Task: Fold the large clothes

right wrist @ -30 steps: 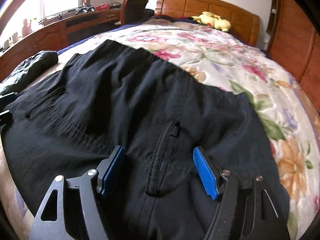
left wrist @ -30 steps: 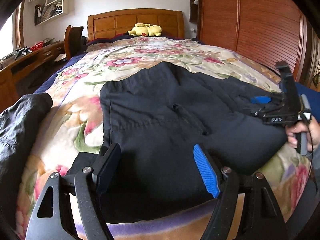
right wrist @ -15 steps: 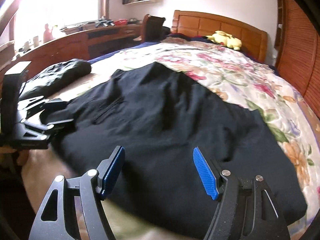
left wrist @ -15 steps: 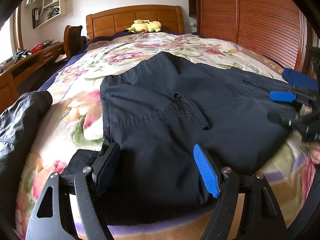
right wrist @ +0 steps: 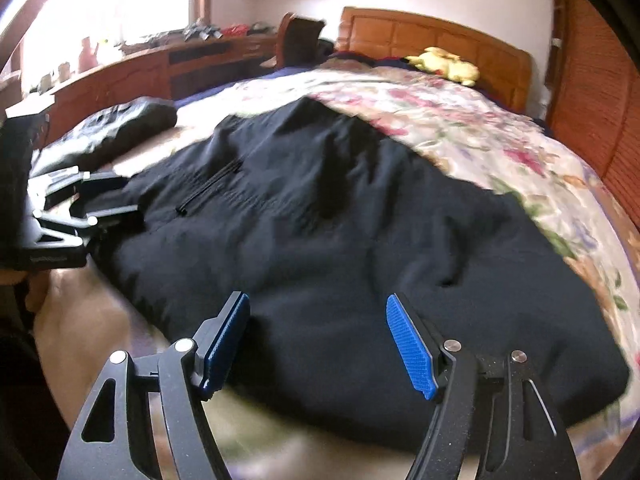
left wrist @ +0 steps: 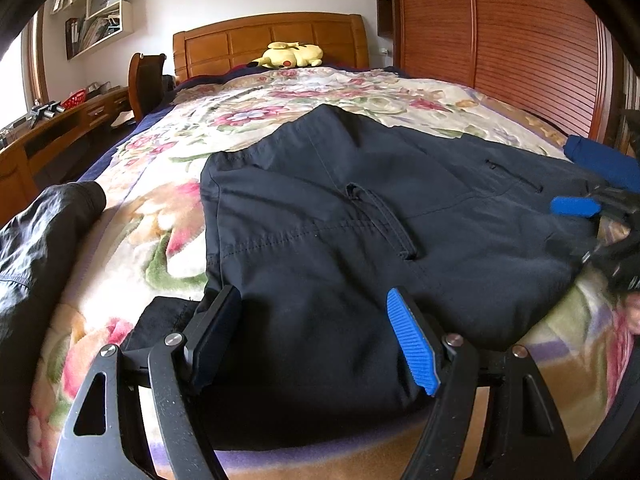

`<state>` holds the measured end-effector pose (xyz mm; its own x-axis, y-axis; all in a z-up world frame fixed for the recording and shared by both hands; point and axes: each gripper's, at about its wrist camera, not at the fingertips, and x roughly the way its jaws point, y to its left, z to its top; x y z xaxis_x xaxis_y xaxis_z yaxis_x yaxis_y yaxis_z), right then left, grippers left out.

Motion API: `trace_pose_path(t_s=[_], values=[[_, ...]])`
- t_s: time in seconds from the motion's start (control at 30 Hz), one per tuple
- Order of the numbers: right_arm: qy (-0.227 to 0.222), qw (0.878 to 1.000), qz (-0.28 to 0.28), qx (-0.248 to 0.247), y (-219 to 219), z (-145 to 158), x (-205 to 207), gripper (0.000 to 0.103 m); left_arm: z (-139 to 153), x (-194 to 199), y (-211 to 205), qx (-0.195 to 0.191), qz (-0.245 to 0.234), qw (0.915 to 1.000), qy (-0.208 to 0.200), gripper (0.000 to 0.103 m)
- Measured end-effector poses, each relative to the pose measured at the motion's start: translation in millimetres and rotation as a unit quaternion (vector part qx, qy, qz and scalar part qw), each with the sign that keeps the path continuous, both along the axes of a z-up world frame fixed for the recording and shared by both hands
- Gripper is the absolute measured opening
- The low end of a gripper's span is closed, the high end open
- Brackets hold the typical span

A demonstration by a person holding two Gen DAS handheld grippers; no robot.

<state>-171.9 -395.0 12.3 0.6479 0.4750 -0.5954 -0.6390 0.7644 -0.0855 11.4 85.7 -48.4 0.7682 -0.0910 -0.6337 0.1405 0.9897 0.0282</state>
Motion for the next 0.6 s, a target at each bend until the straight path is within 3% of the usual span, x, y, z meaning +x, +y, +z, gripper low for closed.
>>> trace_pose_path(t_s=[0.2, 0.3, 0.4, 0.6], values=[[-0.023, 0.997, -0.077, 0.004, -65.0, 17.2, 1.8, 0.073, 0.4, -2.6, 0.3, 0.0, -0.001, 1.0, -0.005, 0.076], [-0.011, 0.994, -0.105, 0.008, -91.9, 13.2, 11.4, 0.073, 0.4, -2.3, 0.9, -0.001, -0.001, 1.0, -0.004, 0.076], [-0.005, 0.991, -0.133, -0.022, -97.9, -2.1, 19.9, 0.073, 0.6, -2.5, 1.1, -0.001, -0.002, 1.0, -0.005, 0.076], [0.006, 0.992, -0.125, -0.017, -95.8, -19.9, 24.1, 0.073, 2.4, -3.5, 2.5, -0.005, -0.002, 1.0, -0.007, 0.076]])
